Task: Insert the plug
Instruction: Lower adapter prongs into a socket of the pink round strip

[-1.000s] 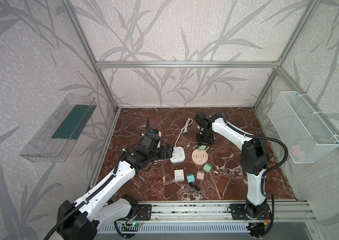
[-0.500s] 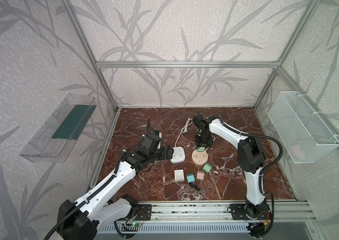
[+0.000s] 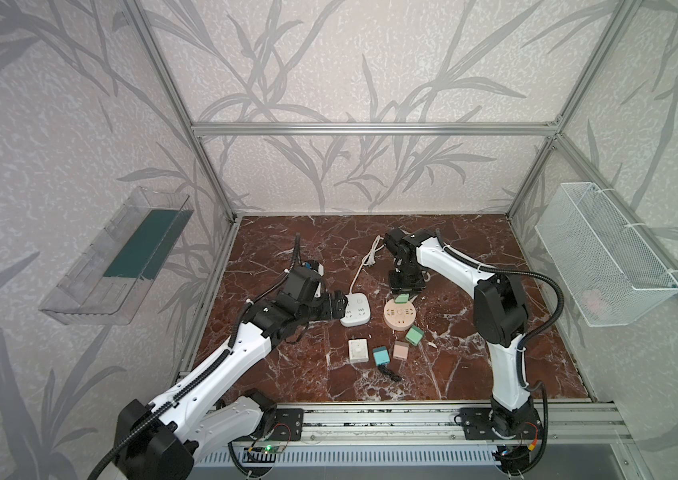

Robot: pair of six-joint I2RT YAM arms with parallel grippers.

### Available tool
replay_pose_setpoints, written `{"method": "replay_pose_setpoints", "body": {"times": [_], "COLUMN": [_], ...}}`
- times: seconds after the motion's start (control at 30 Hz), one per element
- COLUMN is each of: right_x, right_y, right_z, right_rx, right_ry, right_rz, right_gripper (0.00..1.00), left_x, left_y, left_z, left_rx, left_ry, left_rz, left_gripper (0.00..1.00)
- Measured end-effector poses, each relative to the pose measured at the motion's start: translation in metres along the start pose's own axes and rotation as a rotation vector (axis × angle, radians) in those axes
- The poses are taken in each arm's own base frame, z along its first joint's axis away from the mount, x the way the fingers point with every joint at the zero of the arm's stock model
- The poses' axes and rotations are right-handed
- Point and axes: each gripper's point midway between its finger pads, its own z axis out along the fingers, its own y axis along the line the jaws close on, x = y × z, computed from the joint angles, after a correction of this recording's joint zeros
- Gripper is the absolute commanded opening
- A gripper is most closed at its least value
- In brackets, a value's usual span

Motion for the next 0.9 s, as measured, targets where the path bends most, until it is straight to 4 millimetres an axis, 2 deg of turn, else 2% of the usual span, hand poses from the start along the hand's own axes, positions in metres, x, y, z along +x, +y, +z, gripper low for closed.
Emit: {"method": "replay_pose_setpoints", "body": {"times": [0.57, 0.67, 0.9], "right_x": [-0.004, -0.004, -0.001], "right_y": [0.001, 0.000, -0.002], "right_z": [0.006, 0.018, 0.023], "right_rx": [0.049, 0.073, 0.082], "right_ry": [-0.010, 0.010, 0.028], "right_rz": [-0.030, -0.032, -0.029], "right_gripper": [0.00, 0.00, 0.00], "left_x": [0.002, 0.004, 0.007], "left_y": [0.001, 0.002, 0.003], "left_z": [0.003, 0.006, 0.009], "left_rx": [0.003, -0.001, -0.004], "left_ry": [0.001, 0.010, 0.021], "left_rz": [0.000, -0.001, -0.002], "left_gripper": [0.96, 0.96, 0.96]}}
